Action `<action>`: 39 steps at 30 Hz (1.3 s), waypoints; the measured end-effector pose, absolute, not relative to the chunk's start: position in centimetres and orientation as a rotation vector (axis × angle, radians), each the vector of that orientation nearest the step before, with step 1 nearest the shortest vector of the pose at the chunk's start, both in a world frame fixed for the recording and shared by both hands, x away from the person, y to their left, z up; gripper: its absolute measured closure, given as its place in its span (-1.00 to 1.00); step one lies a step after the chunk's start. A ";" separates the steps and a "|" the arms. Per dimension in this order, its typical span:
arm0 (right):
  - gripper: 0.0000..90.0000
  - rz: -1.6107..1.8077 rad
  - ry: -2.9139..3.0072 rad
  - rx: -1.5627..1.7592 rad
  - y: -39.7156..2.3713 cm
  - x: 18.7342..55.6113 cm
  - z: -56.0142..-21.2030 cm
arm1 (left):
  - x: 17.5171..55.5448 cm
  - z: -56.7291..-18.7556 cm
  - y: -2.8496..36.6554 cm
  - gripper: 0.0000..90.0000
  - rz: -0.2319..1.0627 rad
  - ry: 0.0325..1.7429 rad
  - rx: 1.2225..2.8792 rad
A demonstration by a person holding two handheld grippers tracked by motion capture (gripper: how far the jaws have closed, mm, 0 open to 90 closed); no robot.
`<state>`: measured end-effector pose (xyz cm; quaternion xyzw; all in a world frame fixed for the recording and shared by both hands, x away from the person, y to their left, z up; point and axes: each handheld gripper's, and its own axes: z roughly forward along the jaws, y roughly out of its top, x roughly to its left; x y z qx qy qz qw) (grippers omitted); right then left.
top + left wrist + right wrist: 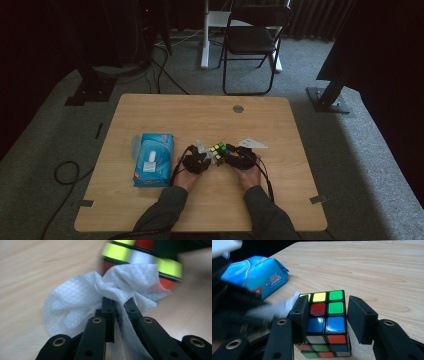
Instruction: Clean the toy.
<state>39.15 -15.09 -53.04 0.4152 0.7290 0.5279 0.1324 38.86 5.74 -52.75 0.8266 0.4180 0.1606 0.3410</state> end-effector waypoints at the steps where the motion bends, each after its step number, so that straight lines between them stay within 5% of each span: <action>1: 0.17 1.532 2.116 1.203 -15.1 39.2 -53.0 | 39.3 -52.4 6.1 0.83 0.429 1.106 2.136; 9: 0.17 1.515 2.134 1.178 -15.2 39.2 -52.8 | 41.2 -50.8 7.4 0.81 0.453 1.162 2.068; 16: -0.26 1.505 2.170 1.162 -14.7 38.9 -52.3 | 41.6 -51.3 7.4 0.80 0.430 1.168 2.074; 22: -0.43 1.422 2.207 1.110 -13.7 38.7 -52.2 | 41.8 -51.2 7.2 0.80 0.425 1.160 2.067; 39: -0.41 1.404 2.196 1.173 -14.8 38.8 -52.6 | 40.7 -51.7 5.7 0.81 0.359 1.083 2.101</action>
